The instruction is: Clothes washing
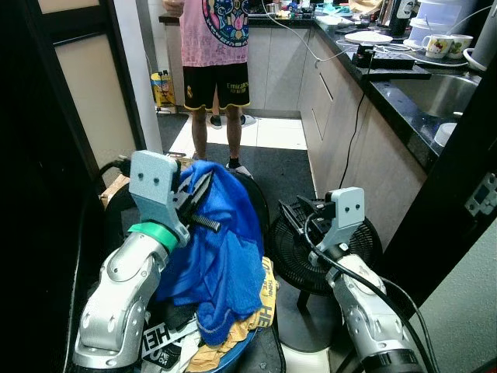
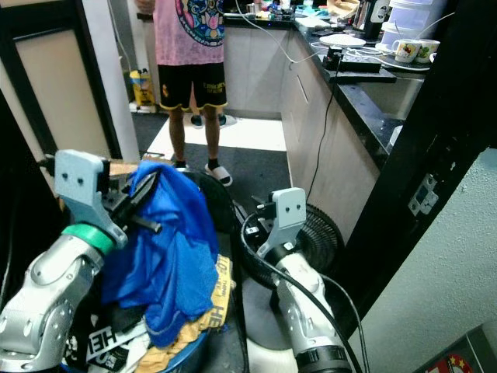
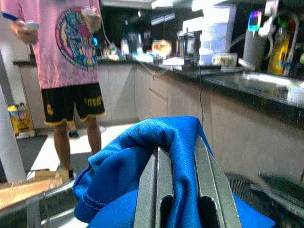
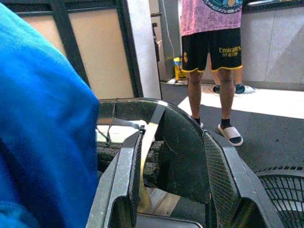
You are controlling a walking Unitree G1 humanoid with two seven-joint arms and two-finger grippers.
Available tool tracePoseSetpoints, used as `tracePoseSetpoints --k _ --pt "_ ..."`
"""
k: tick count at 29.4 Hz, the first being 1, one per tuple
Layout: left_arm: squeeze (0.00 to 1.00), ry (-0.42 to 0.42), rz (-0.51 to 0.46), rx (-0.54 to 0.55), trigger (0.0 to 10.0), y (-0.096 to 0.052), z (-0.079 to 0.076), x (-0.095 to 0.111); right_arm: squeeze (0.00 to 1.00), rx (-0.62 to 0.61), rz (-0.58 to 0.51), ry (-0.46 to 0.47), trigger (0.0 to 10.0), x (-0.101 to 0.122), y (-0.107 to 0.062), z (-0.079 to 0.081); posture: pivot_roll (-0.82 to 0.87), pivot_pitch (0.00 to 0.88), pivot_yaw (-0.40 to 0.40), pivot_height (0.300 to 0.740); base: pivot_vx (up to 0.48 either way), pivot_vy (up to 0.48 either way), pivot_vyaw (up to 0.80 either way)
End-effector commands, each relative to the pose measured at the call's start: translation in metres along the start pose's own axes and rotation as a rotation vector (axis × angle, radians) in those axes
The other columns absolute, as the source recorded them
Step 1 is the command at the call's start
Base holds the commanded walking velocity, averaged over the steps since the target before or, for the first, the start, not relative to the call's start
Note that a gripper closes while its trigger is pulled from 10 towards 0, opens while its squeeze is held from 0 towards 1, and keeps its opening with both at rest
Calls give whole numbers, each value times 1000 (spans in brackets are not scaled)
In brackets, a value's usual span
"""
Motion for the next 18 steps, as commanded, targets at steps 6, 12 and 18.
tracePoseSetpoints --k 6,12,18 --pt "0 81 -29 204 10000 8 22 7 0 -96 -31 14 10000 11 4 -15 21 44 22 740 0 0 0" --pt "0 55 -148 222 10000 10 23 21 0 -155 -52 -76 10000 23 9 -23 19 42 17 740 0 0 0" --pt "0 160 23 339 10000 -4 45 -12 0 -260 17 -138 10000 15 8 -39 16 42 16 740 0 0 0"
Point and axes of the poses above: a point about 5 cm out from each wrist's last joint towards the gripper, its own y axis pointing out of the wrist towards the gripper, its own x axis along the axis of the wrist's last joint, z = x × y, the point moved 3 cm from there along y, pointing out of the wrist towards the gripper, and after that the axes turned 14 degrees about -y, right-handed, at the moved point
